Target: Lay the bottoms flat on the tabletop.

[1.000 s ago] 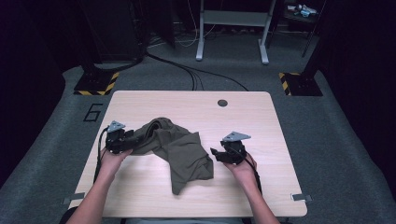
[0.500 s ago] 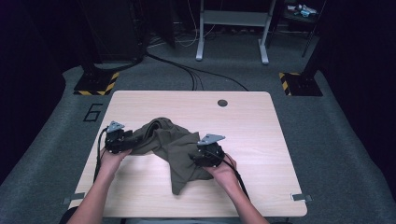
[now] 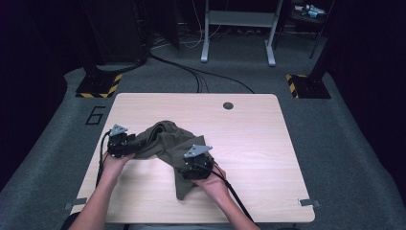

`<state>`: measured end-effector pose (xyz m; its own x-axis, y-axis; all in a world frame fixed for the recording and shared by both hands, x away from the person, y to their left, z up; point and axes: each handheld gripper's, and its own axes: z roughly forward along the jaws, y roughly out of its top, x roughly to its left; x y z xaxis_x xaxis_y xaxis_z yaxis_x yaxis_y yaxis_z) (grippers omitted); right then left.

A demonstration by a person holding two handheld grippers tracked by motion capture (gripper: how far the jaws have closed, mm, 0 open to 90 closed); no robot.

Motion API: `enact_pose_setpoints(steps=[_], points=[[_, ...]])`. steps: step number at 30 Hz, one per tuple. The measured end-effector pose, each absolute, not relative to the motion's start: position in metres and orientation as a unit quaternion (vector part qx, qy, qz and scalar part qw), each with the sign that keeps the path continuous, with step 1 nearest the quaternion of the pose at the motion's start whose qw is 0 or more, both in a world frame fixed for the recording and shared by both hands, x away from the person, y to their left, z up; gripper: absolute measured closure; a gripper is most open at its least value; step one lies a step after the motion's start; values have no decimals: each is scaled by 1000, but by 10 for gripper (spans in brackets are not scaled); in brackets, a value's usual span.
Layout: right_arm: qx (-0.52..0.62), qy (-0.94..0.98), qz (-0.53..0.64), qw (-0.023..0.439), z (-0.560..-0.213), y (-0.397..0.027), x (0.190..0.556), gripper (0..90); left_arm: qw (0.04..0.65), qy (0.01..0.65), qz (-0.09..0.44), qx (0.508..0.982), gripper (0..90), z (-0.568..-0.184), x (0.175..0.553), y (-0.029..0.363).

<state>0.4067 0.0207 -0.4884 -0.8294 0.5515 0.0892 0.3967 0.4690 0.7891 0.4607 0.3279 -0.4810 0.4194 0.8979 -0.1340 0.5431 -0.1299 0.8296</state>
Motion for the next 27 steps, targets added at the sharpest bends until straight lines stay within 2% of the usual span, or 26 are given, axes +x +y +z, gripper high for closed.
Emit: enact_pose_setpoints(steps=[5, 11, 12, 14, 15, 16, 17, 19, 23, 27], points=[[274, 859, 425, 75, -499, 30, 400, 476, 432, 499, 205, 723, 387, -481, 461, 328], [250, 877, 396, 109, -517, 36, 396, 535, 430, 499, 205, 724, 386, -482, 461, 329], [239, 879, 391, 131, -524, 37, 392, 593, 430, 499, 205, 724, 386, -482, 461, 329], [238, 877, 395, 135, -525, 37, 391, 611, 430, 500, 204, 724, 386, -482, 461, 329], [252, 869, 407, 125, -527, 35, 390, 719, 429, 500, 205, 724, 386, -482, 461, 329], [251, 868, 408, 130, -528, 34, 390, 774, 429, 499, 205, 724, 386, -482, 461, 329], [251, 868, 408, 130, -528, 34, 390, 774, 429, 499, 205, 724, 386, -482, 461, 329], [259, 866, 407, 131, -528, 32, 390, 875, 429, 499, 205, 725, 386, -482, 461, 329], [265, 873, 389, 130, -522, 31, 392, 893, 429, 500, 205, 724, 386, -482, 461, 328], [279, 854, 418, 134, -504, 19, 395, 894, 428, 501, 204, 724, 386, -482, 461, 329]])
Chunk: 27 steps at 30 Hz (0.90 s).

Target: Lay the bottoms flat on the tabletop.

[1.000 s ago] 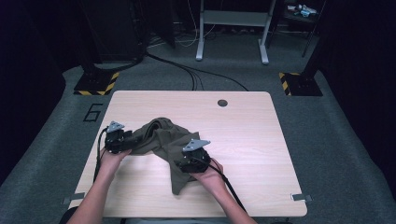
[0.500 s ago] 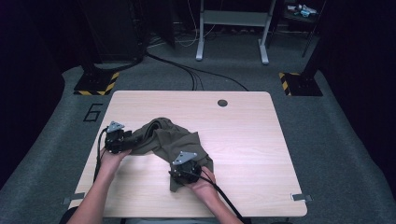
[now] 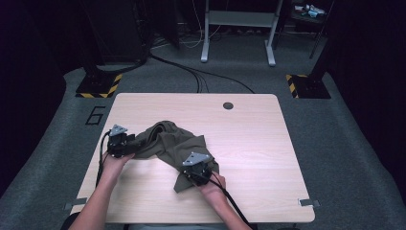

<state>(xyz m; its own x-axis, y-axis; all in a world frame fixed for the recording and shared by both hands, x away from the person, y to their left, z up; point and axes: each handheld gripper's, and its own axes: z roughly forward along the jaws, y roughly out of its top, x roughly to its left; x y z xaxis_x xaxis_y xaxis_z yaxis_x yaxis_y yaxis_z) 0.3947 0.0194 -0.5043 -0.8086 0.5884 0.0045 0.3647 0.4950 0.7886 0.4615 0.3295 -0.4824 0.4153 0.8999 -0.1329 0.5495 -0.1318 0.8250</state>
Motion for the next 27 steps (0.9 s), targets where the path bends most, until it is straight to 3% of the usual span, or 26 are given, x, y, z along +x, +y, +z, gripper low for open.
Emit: enact_pose_setpoints(steps=[13, 27], points=[[315, 822, 450, 149, -456, -40, 413, 893, 425, 498, 204, 727, 386, -483, 462, 327], [366, 804, 436, 170, -456, -104, 429, 892, 422, 500, 199, 729, 386, -484, 462, 326]])
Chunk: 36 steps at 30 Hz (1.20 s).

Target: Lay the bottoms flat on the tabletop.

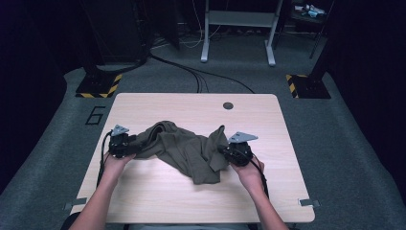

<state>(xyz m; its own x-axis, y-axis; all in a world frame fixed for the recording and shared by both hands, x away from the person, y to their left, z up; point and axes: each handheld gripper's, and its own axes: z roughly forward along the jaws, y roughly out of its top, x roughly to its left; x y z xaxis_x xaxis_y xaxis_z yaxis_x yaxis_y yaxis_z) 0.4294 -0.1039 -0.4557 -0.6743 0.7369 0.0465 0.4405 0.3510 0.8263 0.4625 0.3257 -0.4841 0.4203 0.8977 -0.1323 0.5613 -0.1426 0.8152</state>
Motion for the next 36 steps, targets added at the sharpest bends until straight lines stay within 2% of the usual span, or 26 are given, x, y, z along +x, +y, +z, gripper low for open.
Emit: enact_pose_setpoints(steps=[17, 20, 23, 26, 30, 36], points=[[425, 793, 395, 186, -492, -167, 439, 892, 429, 498, 194, 729, 417, -484, 463, 322], [431, 794, 389, 182, -499, -175, 441, 892, 432, 496, 190, 729, 435, -484, 463, 321], [438, 789, 390, 183, -505, -182, 443, 892, 438, 495, 178, 729, 521, -484, 463, 319], [448, 785, 387, 182, -511, -189, 445, 892, 431, 487, 170, 740, 529, -486, 463, 314], [451, 789, 376, 180, -517, -193, 447, 891, 403, 471, 174, 765, 513, -498, 469, 306], [445, 791, 377, 184, -520, -197, 450, 892, 380, 460, 197, 778, 479, -516, 480, 292]])
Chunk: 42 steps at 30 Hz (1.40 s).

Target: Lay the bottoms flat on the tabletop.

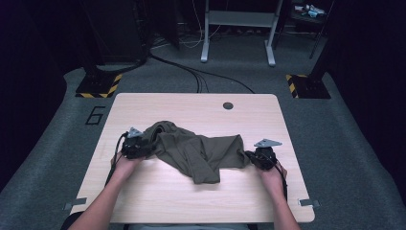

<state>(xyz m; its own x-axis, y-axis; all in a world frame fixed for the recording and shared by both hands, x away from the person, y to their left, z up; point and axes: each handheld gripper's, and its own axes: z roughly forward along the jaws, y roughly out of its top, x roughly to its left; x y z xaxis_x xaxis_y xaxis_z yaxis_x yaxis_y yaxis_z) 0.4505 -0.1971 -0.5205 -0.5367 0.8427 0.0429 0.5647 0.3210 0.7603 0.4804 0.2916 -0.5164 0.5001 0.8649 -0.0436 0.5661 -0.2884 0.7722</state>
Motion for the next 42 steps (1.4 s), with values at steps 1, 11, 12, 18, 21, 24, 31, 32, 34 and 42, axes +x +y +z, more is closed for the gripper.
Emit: enact_pose_setpoints(steps=[1, 11, 12, 18, 21, 24, 31, 32, 34, 42], points=[[442, 792, 377, 187, -521, -198, 451, 892, 385, 457, 204, 775, 480, -518, 483, 290], [448, 788, 368, 210, -522, -214, 469, 890, 394, 464, 203, 767, 493, -522, 512, 282], [454, 783, 369, 213, -522, -214, 469, 888, 401, 468, 198, 762, 491, -522, 515, 283], [470, 766, 376, 225, -513, -217, 466, 729, 398, 466, 185, 769, 432, -515, 511, 282], [478, 750, 397, 225, -501, -218, 461, 691, 400, 471, 168, 768, 413, -508, 503, 286], [476, 743, 415, 222, -492, -214, 457, 680, 404, 476, 168, 763, 403, -501, 499, 289], [445, 759, 430, 202, -479, -180, 453, 639, 414, 466, 176, 762, 381, -488, 486, 295], [441, 762, 430, 199, -479, -176, 453, 633, 410, 464, 179, 765, 381, -487, 483, 296], [426, 772, 434, 187, -480, -158, 454, 620, 412, 463, 181, 764, 381, -488, 479, 298], [392, 795, 435, 156, -485, -117, 456, 596, 412, 469, 172, 762, 383, -487, 470, 304]])
